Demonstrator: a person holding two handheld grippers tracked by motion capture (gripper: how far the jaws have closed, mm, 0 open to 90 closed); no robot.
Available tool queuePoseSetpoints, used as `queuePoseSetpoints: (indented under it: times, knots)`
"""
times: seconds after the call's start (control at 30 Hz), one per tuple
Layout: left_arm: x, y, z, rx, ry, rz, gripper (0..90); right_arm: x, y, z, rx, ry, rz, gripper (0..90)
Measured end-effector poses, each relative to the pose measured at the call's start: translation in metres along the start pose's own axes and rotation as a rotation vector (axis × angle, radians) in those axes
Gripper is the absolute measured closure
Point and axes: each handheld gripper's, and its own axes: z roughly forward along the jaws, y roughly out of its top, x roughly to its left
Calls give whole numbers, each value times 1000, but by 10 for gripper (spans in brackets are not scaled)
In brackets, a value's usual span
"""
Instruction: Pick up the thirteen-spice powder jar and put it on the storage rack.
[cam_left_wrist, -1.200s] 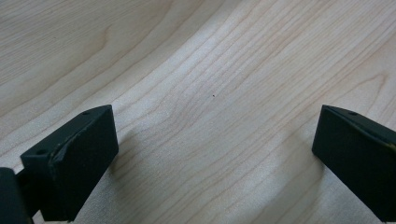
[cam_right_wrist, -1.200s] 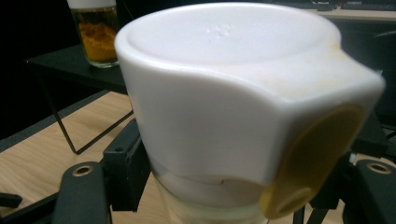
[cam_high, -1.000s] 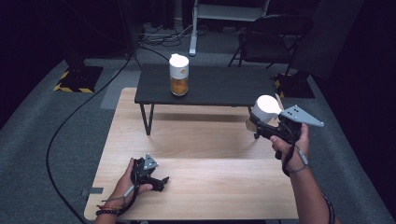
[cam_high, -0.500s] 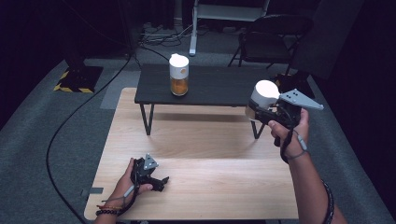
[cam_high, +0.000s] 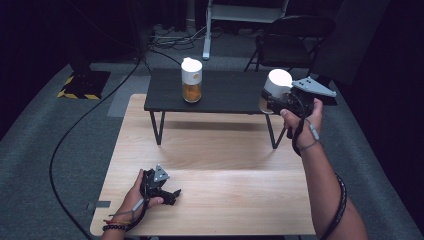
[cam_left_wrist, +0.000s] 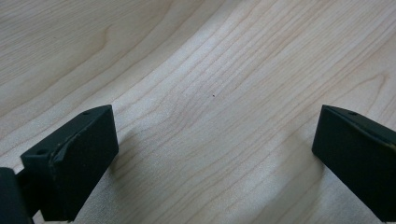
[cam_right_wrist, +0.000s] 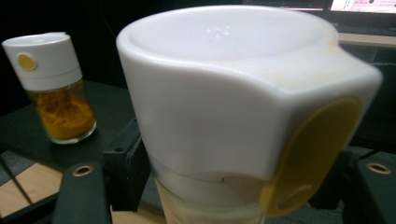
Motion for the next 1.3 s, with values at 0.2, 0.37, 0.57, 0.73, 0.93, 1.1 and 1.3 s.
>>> queuePoseSetpoints:
  times: [0.2,0.37,0.57,0.73,0.93,1.1,1.3]
  knots:
    - [0,0,0,0,0,0,5,-2,4,16,-13,-15,6,298]
    - [0,0,0,0,0,-1,5,-2,8,27,-8,-29,4,298]
    - [0,0,0,1,0,1,5,-3,8,39,2,-50,10,298]
    - [0,0,0,1,0,2,5,-3,7,49,17,-58,6,298]
    - [0,0,0,0,0,0,5,-4,4,58,32,-63,17,298]
    - [0,0,0,0,-2,1,5,-3,2,65,41,-63,23,298]
    - [0,0,0,0,-2,1,5,-1,-1,71,49,-53,24,298]
